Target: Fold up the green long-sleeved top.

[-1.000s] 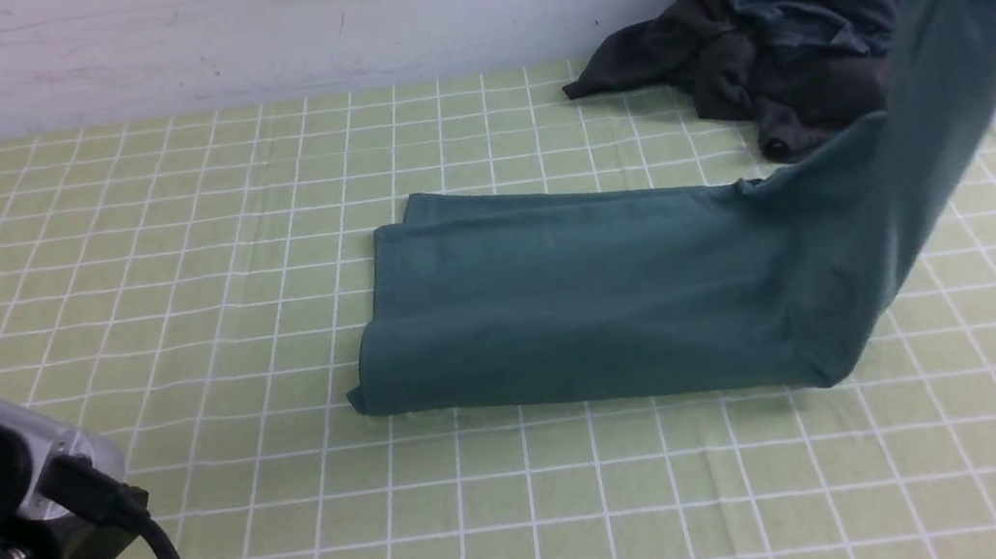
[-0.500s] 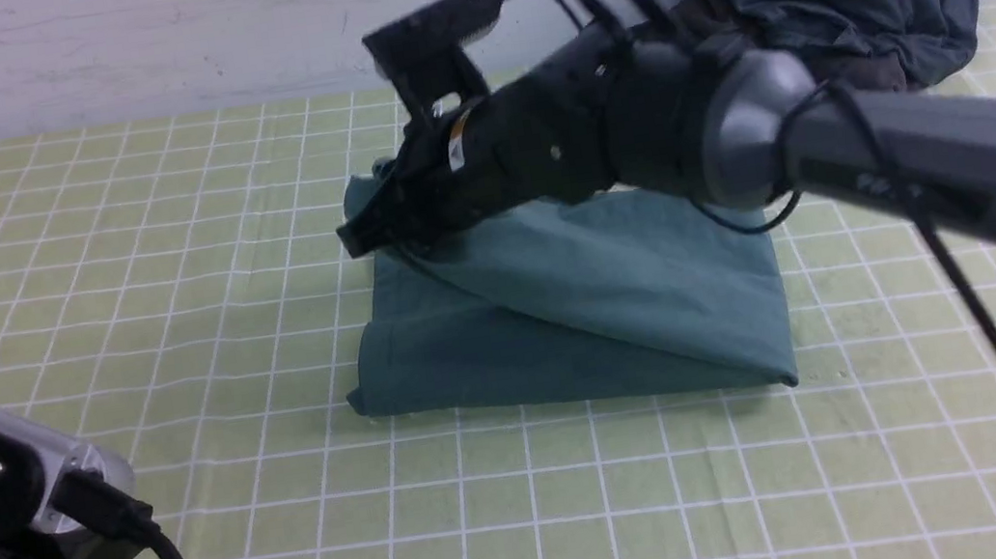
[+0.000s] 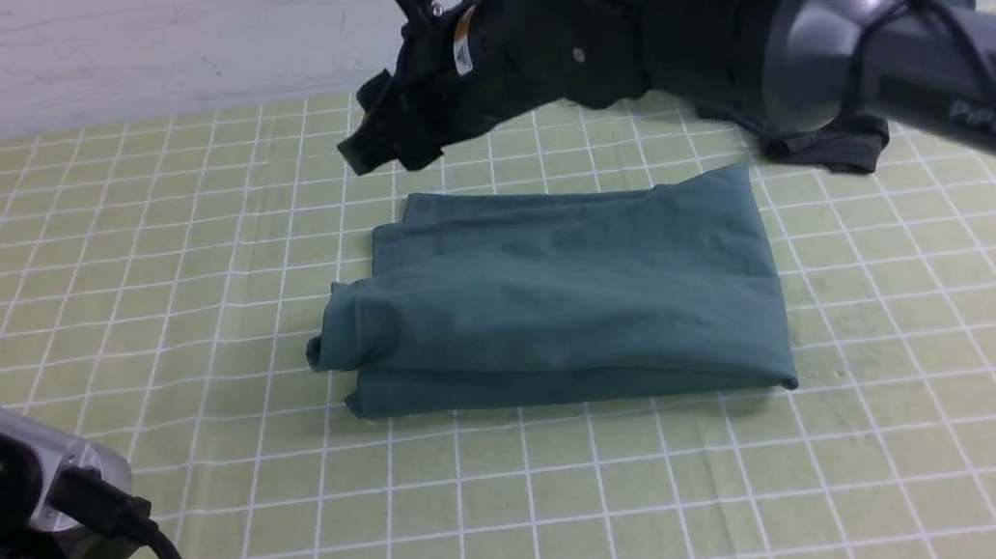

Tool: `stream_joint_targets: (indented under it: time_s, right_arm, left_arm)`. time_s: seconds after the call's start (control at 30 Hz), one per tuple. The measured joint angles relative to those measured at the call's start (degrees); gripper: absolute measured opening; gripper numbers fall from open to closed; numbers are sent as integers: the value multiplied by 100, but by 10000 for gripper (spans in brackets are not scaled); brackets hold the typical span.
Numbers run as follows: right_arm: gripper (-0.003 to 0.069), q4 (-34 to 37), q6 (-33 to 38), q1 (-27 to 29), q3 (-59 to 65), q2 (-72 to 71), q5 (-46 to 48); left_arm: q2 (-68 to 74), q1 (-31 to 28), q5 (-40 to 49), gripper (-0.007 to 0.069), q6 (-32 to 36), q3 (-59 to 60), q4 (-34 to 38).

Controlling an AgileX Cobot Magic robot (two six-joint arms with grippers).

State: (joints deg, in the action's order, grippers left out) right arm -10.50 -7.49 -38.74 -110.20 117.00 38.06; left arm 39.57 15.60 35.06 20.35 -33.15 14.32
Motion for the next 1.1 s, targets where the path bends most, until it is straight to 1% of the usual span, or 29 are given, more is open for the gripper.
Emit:
stream_joint_targets:
  time_s: [0.1, 0.2, 0.27, 0.3, 0.33, 0.37, 0.4, 0.43, 0.5, 0.57, 0.6, 0.67, 0.73, 0.8, 0.83, 0.9, 0.93, 0.97, 1.03, 1.07, 1.1]
  right_arm:
    - [349, -365, 0, 5, -25, -47, 436]
    - [309, -398, -18, 49, -25, 243, 639]
    - [260, -161, -49, 56, -25, 514, 647]
    - [254, -123, -49, 56, -25, 580, 647]
    - [209, 235, -55, 40, -25, 809, 601]
    - [181, 479, -55, -2, -25, 972, 534]
    - [175, 527, -48, -11, -25, 1033, 518]
    - [128, 938, 50, -142, -25, 1314, 270]
    - [93, 1162, 239, -305, -25, 1512, -2]
    - [84, 1199, 337, -362, -25, 1572, -120]
    - [74, 1192, 549, -457, -25, 1637, -212]
    - [70, 1050, 748, -506, -62, 1598, -162]
    - [69, 938, 822, -511, -131, 1494, 8]
    - [69, 658, 857, -511, -278, 1131, 470]
    - [69, 633, 857, -511, -288, 1131, 508]
    - [69, 388, 905, -511, -387, 504, 1074]
    - [69, 362, 927, -511, -399, 460, 1174]
    - [69, 279, 1053, -497, -446, 164, 1657]
    - [69, 273, 1211, -417, -450, -37, 2296]
    - [69, 279, 1223, -391, -443, -47, 2369]
    - [69, 314, 1257, -318, -371, -71, 2696]
  left_arm:
    - [0, 0, -61, -3, 5, 0, 0]
    - [0, 0, -95, -3, 11, 0, 0]
    - [0, 0, -154, -3, 11, 0, 0]
    - [0, 0, -172, -3, 11, 0, 0]
    - [0, 0, -252, -3, 11, 11, 0]
    - [0, 0, -283, -3, 11, 33, 0]
    - [0, 0, -288, -3, 11, 33, 0]
    - [0, 0, -323, -3, 11, 63, 0]
    - [0, 0, -344, -3, 11, 63, 0]
    - [0, 0, -363, -3, 11, 63, 0]
    - [0, 0, -364, -3, 11, 63, 5]
    - [0, 0, -364, -3, 11, 63, 5]
    - [0, 0, -364, -3, 11, 63, 5]
    - [-12, 0, -364, -3, 11, 63, 5]
    - [-20, 0, -359, -3, 11, 63, 5]
    - [-71, 0, -347, -3, 11, 63, 5]
    - [-71, 0, -347, -3, 11, 63, 5]
    - [-132, 0, -335, -3, 11, 63, 5]
    - [-214, 0, -321, -3, 11, 63, 5]
    - [-235, 0, -321, -3, 11, 63, 5]
    - [-267, 0, -321, -3, 11, 63, 5]
